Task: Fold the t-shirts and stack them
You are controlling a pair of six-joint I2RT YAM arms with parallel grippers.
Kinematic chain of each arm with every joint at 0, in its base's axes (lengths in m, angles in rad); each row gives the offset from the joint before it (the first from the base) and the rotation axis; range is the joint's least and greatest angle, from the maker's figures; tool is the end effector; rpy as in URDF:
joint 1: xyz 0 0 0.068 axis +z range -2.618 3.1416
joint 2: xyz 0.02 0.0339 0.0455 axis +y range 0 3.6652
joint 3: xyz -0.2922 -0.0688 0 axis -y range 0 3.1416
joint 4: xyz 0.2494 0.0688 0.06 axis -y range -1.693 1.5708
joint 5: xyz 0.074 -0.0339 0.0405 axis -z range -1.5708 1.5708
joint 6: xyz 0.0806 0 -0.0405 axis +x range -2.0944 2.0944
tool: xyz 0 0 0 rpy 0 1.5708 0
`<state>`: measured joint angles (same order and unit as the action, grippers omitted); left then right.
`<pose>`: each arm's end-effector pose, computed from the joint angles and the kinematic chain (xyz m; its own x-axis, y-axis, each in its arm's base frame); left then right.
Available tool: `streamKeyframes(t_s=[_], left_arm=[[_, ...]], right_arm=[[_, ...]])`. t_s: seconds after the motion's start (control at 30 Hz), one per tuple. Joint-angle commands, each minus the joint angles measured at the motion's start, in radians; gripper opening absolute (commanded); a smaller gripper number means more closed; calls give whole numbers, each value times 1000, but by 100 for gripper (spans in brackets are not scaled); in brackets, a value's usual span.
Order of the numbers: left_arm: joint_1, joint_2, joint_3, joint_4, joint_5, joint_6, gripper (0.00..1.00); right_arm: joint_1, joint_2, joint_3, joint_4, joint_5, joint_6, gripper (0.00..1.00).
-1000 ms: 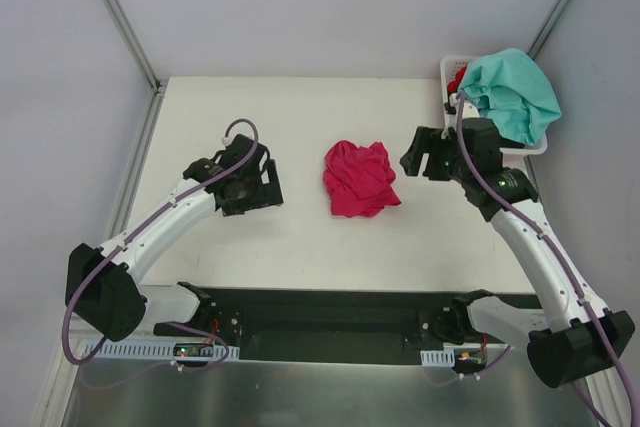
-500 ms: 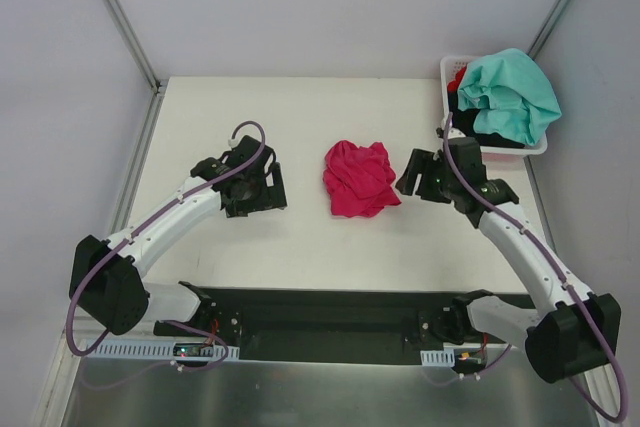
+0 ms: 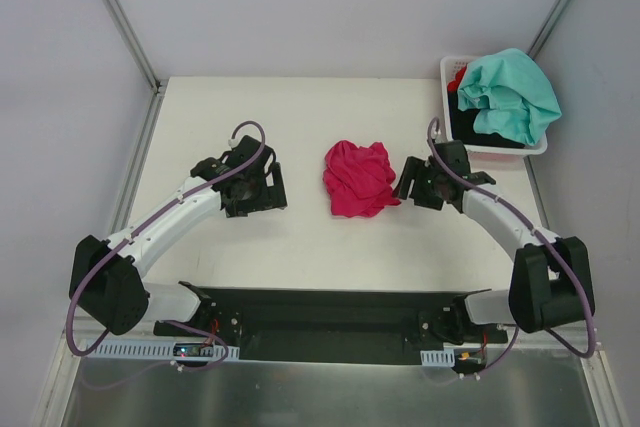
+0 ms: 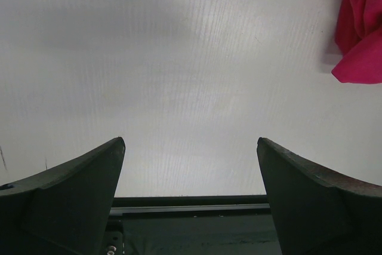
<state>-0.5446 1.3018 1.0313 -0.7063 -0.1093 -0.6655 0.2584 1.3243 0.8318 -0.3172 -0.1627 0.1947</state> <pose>0.2483 -0.1401 0.2586 -0.8433 -0.2068 -0.4961 -0.0737 0.9588 -0.2745 0.2893 0.0900 0.2206 -0.7565 -0.0025 -0.6540 -0.2179 0.9438 0.2485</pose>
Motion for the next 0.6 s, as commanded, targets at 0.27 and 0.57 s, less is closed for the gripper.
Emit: streamKeyframes(t_s=[0.27,0.57], left_arm=[[-9,2,21,-1,-6,4,93],[-9,16,29,-1,2,3,93]], right_arm=[[-61,121,29,115,-66,-1,69],[-74,191,0,193,-133,37,68]])
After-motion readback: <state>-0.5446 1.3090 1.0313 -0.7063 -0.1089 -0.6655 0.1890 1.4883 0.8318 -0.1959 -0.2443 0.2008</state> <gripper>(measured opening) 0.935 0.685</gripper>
